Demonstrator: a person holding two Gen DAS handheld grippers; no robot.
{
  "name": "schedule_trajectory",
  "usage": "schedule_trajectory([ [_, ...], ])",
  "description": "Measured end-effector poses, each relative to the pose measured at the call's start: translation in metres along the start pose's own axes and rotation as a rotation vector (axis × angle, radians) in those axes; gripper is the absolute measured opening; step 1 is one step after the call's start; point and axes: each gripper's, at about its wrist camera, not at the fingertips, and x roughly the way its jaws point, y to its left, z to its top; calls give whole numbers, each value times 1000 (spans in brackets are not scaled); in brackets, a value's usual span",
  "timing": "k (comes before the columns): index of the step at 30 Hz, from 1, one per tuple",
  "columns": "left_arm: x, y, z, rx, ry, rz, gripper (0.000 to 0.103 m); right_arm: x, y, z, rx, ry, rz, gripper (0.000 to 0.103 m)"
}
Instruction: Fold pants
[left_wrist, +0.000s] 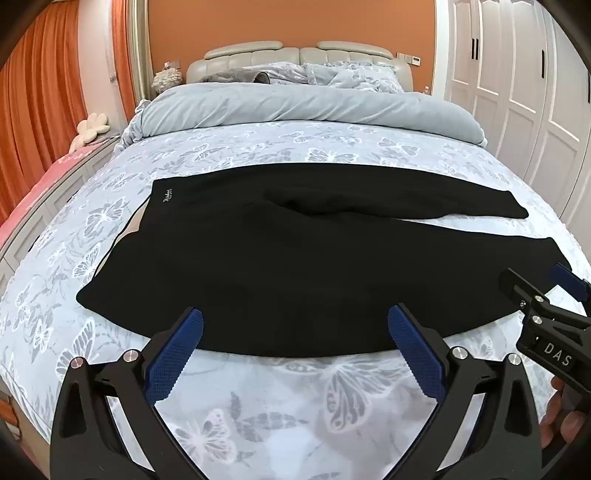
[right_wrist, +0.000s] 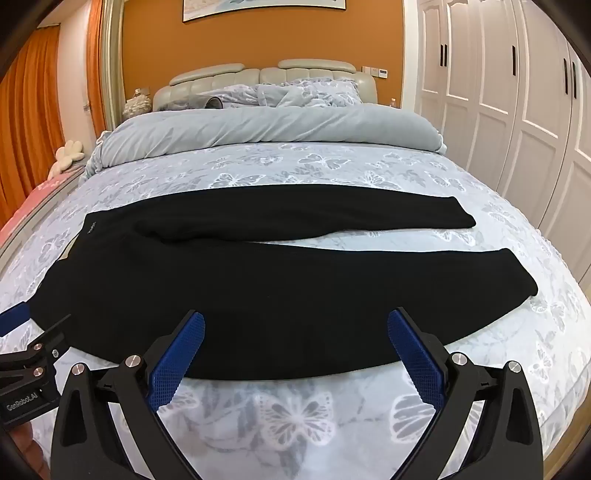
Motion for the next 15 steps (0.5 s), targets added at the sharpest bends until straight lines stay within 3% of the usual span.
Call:
schedule_trajectory([
  [15,6,-4,-1,-10,15,12,98,1,1,1,6,5,1,98],
])
